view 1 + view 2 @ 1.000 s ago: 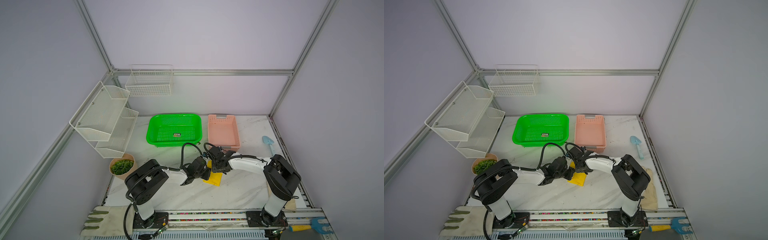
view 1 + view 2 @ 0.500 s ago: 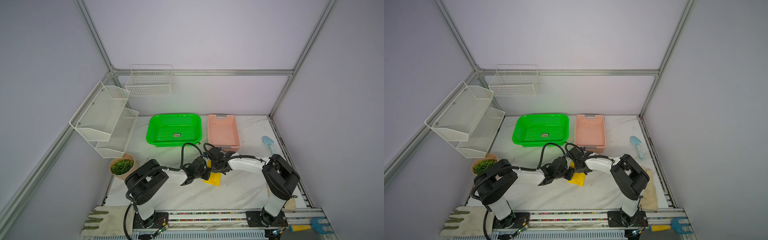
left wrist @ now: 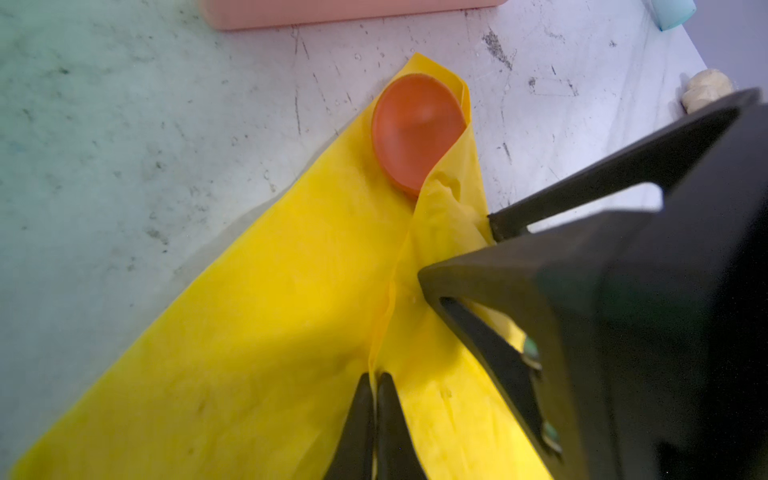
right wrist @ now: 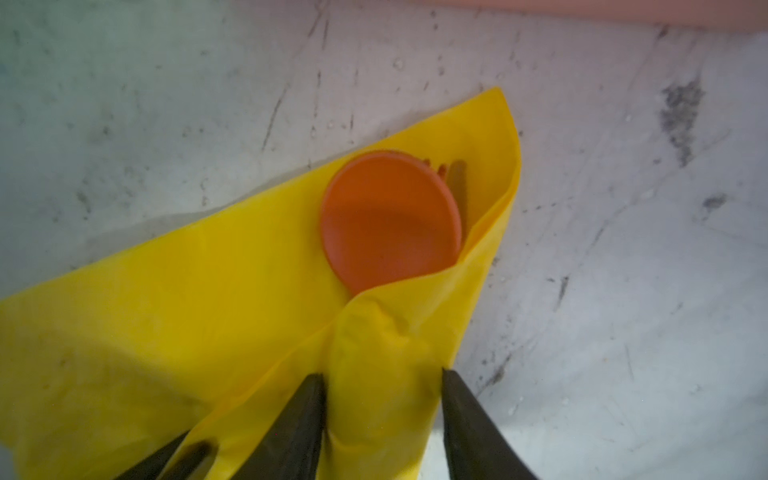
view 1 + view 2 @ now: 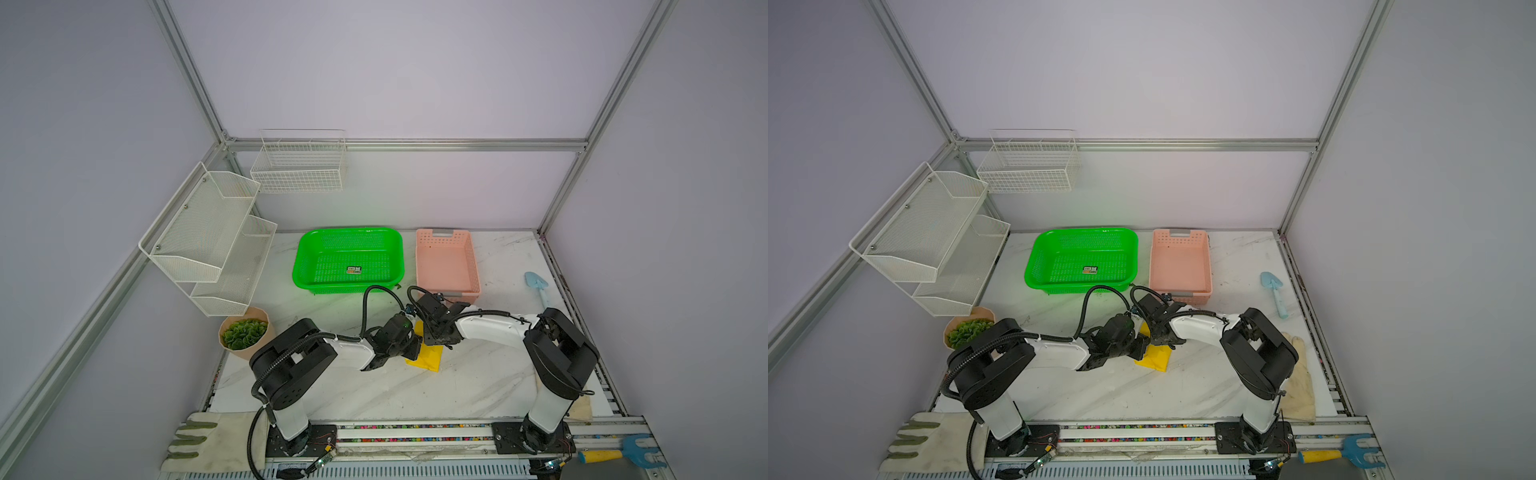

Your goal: Place the utensils on the paper napkin and roll it up

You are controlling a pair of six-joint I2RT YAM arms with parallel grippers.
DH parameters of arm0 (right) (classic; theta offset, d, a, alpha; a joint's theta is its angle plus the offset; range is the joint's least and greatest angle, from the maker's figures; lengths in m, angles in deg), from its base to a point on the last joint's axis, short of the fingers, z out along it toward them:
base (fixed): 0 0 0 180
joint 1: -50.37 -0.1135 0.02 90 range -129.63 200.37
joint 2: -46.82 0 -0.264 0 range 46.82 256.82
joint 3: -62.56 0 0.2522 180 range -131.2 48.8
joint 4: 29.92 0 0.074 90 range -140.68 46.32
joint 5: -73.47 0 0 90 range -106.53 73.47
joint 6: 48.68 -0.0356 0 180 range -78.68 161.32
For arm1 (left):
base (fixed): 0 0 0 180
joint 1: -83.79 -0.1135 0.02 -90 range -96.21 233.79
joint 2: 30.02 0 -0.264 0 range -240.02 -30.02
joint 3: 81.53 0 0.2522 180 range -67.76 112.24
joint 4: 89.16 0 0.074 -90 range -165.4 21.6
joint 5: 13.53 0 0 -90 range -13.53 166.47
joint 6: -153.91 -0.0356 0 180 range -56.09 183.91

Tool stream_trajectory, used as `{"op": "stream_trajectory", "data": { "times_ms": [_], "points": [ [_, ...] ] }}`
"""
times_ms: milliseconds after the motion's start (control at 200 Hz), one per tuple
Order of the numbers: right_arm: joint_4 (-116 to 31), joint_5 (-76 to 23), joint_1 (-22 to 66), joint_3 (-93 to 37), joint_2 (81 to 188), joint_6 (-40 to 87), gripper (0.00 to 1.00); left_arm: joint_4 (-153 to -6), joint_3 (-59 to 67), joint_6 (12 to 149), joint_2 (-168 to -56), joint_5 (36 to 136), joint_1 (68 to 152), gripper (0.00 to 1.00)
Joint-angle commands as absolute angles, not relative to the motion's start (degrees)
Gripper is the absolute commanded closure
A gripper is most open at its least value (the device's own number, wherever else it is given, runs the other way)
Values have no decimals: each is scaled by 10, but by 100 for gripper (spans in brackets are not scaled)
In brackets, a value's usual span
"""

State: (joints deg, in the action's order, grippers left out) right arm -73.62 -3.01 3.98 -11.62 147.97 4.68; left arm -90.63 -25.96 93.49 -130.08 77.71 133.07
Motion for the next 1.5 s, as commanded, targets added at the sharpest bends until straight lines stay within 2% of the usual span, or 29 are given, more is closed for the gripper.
{"op": "stream_trajectory", "data": {
  "times_ms": [0,315,450,525,630,710,780,995,1495],
  "points": [
    [-774,-16,41,-131,1463,45,47,-861,-254,943,-1300,754,1328,100],
    [-765,-22,41,-130,1455,42,46,-858,-253,942,-1297,752,1328,100],
    [-753,-14,42,-123,1411,35,46,-855,-256,941,-1292,749,1329,100],
    [-735,-27,42,-117,1380,39,50,-855,-256,941,-1290,747,1328,100],
    [-698,-65,42,-105,1360,54,65,-855,-255,942,-1289,747,1328,100],
    [-682,-105,42,-103,1376,61,88,-855,-255,942,-1288,747,1328,100],
    [-664,-142,42,-96,1391,63,100,-855,-255,942,-1288,748,1328,100],
    [-626,-185,42,-71,1420,65,100,-855,-254,944,-1286,749,1328,100],
    [-583,-190,48,-44,1479,66,100,-855,-262,943,-1269,754,1328,100]
  ]
}}
